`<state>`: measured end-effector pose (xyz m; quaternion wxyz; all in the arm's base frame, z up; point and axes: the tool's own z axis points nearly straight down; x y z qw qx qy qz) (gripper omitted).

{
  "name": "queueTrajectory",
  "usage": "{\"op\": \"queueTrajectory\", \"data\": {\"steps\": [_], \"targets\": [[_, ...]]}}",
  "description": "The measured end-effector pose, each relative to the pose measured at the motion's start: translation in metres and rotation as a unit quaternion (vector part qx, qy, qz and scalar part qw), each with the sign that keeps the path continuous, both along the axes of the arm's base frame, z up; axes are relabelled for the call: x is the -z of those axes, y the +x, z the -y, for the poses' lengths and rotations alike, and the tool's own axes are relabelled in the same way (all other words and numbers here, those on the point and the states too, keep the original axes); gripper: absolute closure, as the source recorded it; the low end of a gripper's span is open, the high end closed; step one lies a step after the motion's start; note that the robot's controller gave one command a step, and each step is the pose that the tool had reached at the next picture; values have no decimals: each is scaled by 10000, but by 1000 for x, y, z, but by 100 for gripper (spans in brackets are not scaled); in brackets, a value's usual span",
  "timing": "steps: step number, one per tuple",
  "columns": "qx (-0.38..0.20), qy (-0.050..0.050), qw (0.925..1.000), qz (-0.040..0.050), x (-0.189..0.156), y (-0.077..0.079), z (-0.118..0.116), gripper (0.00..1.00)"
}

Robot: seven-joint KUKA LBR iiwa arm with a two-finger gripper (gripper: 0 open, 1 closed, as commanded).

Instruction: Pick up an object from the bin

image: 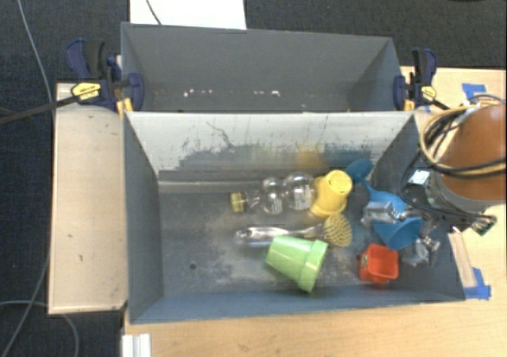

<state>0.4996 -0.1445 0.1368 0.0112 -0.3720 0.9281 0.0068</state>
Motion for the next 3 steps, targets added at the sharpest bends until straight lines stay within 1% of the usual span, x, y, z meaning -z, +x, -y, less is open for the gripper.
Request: {"op": "queueTrajectory", "data": {"steps": [1, 2, 3], "targets": [[-1767, -11, 9843, 25, -16, -8, -29, 0], [-1872, -22, 9823, 39, -14, -7, -25, 0], [-2443, -9, 9697, 51, 36, -6, -72, 0]]}}
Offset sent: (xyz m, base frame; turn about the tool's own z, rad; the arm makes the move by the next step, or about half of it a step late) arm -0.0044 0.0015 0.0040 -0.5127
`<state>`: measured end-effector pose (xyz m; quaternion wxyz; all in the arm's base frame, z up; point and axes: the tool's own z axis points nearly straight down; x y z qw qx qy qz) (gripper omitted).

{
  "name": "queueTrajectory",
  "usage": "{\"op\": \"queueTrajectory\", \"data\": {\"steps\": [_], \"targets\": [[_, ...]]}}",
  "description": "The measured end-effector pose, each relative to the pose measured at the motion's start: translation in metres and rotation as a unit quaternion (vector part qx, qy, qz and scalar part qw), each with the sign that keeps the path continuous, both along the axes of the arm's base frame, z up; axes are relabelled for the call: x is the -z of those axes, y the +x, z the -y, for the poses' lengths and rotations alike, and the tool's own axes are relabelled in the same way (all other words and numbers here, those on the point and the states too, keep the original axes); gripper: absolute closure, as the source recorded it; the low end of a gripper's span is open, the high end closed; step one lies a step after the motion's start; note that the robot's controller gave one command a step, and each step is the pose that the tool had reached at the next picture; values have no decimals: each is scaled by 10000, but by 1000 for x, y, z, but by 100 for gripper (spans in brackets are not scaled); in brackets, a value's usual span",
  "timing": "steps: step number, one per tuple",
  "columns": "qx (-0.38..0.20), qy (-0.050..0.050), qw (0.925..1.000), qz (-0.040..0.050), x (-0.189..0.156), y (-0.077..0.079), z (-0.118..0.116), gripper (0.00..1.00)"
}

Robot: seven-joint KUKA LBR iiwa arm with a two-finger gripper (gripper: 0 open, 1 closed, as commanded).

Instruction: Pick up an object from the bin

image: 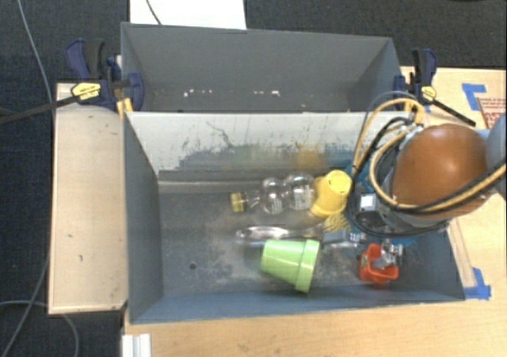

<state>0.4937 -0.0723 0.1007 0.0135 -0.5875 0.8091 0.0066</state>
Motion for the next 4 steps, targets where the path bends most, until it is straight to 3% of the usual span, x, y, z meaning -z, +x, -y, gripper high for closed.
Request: {"op": "queueTrajectory", "data": {"steps": [1, 2, 3, 4], "targets": [[-1487, -58, 9888, 91, -19, -11, 53, 100], [-1475, -57, 9890, 87, -19, -11, 53, 100], [-2514, 8, 9678, 145, 14, -6, 51, 100], [-2960, 52, 9550, 200, 14, -8, 53, 100]]}}
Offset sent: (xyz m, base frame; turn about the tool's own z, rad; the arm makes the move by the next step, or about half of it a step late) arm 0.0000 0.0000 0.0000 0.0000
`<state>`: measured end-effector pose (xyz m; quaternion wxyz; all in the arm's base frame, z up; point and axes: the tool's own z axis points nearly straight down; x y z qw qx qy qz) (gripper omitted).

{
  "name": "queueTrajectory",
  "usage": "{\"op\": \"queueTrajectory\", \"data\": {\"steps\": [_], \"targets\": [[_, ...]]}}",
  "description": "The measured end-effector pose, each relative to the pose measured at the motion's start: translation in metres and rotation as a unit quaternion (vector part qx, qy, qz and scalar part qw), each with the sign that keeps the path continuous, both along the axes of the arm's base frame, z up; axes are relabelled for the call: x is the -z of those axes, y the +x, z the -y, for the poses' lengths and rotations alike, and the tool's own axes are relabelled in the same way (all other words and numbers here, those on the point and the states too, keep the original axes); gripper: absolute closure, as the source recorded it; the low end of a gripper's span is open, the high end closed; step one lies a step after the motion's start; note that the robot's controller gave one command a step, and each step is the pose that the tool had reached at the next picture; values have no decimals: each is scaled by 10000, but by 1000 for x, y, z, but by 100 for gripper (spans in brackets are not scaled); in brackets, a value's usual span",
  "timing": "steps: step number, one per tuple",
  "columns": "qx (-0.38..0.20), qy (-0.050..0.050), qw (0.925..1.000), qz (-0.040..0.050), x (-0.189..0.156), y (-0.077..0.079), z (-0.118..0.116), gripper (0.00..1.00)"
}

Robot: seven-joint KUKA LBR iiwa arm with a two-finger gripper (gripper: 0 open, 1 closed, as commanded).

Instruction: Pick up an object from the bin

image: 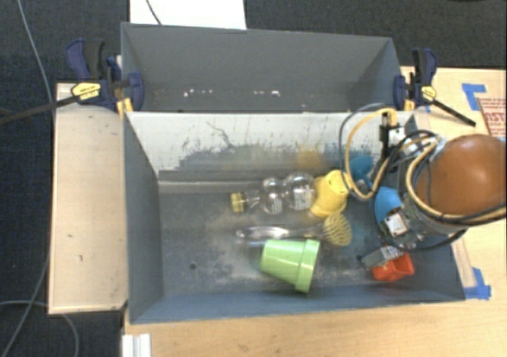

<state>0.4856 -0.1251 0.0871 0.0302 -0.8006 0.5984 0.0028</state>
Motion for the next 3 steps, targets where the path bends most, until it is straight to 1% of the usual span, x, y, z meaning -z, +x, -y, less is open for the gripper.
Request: {"op": "queueTrajectory", "data": {"steps": [1, 2, 3], "targets": [[84, 12, 10000, -42, 3, 7, 0, 100], [-2155, 77, 9764, 96, -2, 16, -1, 100], [-1121, 138, 9936, -2, 7, 22, 3, 100]]}}
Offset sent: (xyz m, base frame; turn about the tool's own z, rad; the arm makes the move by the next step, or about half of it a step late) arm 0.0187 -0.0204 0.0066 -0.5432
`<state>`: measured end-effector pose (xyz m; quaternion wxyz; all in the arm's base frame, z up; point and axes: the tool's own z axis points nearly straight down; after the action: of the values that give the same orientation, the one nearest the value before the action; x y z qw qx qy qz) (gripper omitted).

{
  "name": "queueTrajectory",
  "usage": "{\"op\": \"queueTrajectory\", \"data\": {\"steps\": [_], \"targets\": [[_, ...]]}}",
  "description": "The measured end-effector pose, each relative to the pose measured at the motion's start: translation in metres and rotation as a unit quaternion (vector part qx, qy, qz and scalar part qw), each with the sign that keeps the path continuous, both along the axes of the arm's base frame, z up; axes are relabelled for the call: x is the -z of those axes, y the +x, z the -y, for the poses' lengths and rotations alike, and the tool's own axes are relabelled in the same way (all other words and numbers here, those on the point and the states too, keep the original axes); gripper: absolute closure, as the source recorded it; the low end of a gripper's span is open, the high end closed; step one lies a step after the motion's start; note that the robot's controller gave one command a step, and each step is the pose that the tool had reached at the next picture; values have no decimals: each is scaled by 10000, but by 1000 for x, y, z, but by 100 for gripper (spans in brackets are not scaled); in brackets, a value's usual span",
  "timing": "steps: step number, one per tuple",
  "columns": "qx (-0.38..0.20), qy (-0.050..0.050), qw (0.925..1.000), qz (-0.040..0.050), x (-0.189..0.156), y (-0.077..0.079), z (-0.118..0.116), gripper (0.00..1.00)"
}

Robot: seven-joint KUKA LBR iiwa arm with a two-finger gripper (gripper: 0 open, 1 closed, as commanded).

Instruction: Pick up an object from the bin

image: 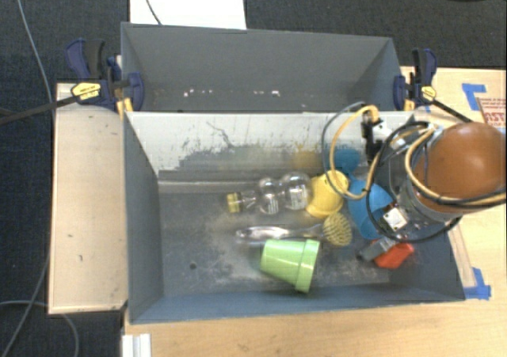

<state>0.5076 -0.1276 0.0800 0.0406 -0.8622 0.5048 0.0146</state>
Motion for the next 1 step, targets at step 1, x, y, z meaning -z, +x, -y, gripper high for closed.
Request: {"op": "queueTrajectory", "data": {"steps": [1], "targets": [[-535, -11, 9986, 62, -16, -1, -2, 100]]}}
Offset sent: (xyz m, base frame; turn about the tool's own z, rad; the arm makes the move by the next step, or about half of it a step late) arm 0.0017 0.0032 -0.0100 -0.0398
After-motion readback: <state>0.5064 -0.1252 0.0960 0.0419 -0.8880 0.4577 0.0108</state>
